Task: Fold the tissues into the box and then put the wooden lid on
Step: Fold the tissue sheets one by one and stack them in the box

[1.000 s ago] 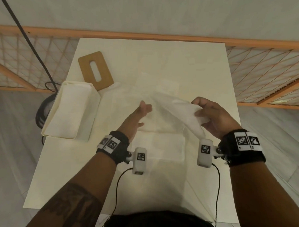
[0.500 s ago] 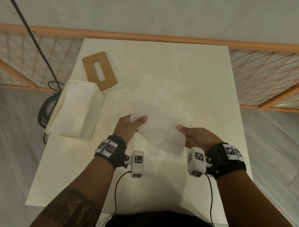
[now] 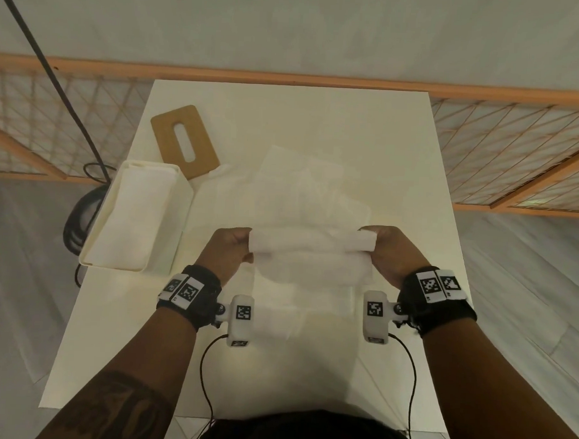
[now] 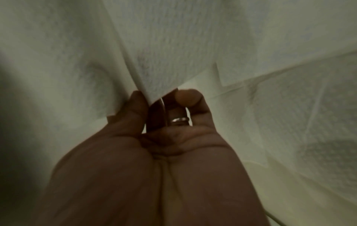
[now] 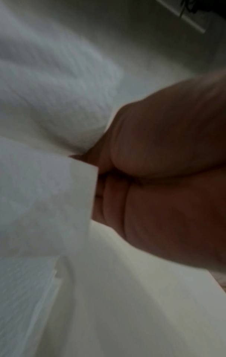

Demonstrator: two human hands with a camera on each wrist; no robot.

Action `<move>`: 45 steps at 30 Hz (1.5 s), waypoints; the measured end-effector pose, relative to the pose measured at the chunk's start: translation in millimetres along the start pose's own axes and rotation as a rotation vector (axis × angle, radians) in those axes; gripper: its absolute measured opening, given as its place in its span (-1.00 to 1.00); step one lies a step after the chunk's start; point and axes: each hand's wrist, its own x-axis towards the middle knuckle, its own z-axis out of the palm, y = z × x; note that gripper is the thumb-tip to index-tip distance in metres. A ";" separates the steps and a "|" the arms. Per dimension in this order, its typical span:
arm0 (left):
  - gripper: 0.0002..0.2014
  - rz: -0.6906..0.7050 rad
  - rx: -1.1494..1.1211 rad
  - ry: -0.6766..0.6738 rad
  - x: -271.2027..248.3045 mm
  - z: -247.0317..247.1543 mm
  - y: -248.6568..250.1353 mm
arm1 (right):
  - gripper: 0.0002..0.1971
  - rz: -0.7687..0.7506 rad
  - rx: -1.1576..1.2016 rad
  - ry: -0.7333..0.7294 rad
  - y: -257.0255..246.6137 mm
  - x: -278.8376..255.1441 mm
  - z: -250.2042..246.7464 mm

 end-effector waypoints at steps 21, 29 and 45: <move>-0.68 -0.114 0.533 -0.096 3.7 10.5 -34.8 | -0.63 0.148 -0.266 0.076 52.1 -4.6 11.5; -0.71 0.021 0.770 -0.109 -0.1 28.6 -52.9 | -0.78 0.118 -0.708 0.189 49.6 2.4 25.4; -0.32 0.005 0.775 -0.133 -8.8 34.7 -61.0 | -0.92 0.219 -0.723 0.337 7.5 71.9 56.3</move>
